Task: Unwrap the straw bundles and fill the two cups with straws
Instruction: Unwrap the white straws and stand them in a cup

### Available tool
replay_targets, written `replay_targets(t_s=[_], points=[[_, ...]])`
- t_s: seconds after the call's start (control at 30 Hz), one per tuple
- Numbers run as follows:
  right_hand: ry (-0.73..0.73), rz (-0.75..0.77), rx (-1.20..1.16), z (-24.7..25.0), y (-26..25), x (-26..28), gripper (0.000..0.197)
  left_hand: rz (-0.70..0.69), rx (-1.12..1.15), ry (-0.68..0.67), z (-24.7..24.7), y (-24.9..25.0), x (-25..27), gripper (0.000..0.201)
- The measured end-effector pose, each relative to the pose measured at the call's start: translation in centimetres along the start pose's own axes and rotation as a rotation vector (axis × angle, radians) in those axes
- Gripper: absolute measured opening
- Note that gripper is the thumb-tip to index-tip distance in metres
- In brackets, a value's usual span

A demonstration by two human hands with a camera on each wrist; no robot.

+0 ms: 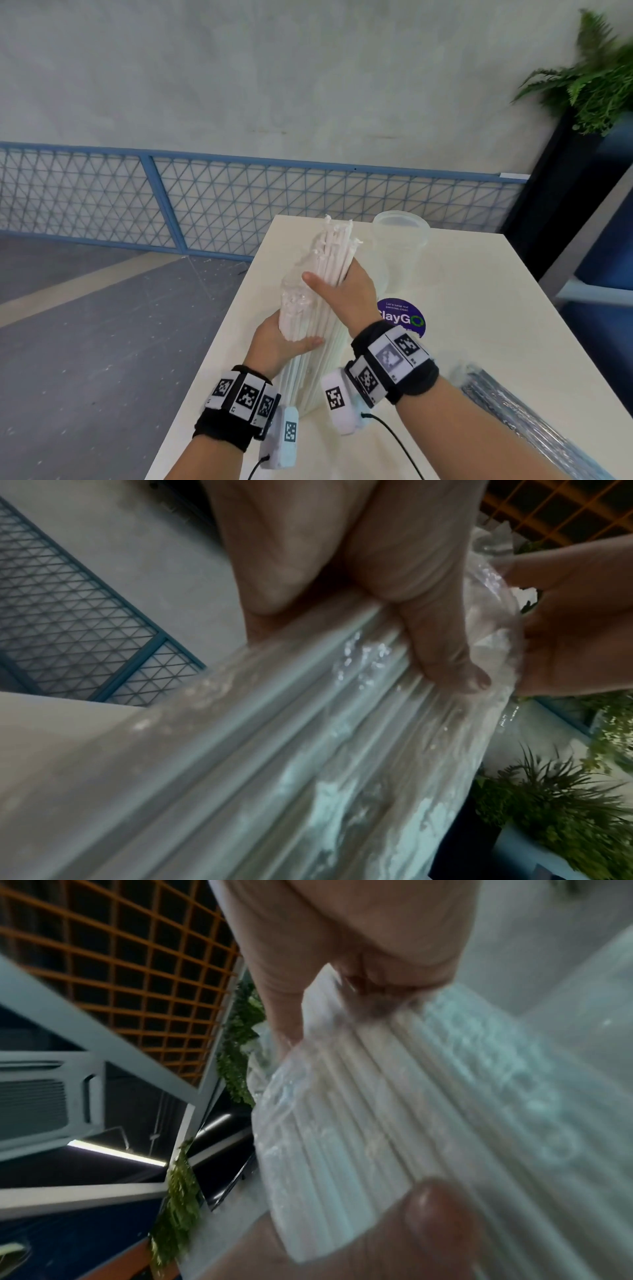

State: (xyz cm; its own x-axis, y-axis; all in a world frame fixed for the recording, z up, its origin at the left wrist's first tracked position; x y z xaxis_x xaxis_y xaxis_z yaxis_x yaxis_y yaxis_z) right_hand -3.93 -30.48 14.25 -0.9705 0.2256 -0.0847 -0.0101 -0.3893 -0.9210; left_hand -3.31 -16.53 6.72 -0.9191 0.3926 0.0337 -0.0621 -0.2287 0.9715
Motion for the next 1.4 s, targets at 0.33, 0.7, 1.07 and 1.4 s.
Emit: replay_targets(t_s=[0.33, 0.7, 1.07, 1.4], points=[[0.059, 0.023, -0.359, 0.8, -0.9, -1.5, 0.026, 0.012, 0.000, 0.038, 0.5, 0.2, -0.5, 0.037], [-0.036, -0.028, -0.314, -0.4, -0.1, -1.6, 0.028, -0.017, 0.106, 0.063, 0.6, 0.1, -0.8, 0.048], [0.053, 0.050, -0.560, 1.2, -1.9, -3.4, 0.029, 0.012, 0.175, 0.079, 1.0, -0.3, -1.6, 0.052], [0.078, 0.045, -0.222, -0.4, -0.7, -2.5, 0.049, -0.018, 0.135, 0.097, 0.5, 0.1, -1.5, 0.044]])
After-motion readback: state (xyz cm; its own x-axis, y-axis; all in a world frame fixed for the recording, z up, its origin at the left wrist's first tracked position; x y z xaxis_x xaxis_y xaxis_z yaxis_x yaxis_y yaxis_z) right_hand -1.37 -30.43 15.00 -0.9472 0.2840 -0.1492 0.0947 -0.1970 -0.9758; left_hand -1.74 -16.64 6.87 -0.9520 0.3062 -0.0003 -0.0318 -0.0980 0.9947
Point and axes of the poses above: each hand's wrist, its own x-axis away from the middle knuckle, its own z-axis out of the back of the hand, y = z × x, the point moved 1 cm from there along -x, towards the middle knuckle, and after that the axes turned 6 degrees about -y, right-handed, at the moved point
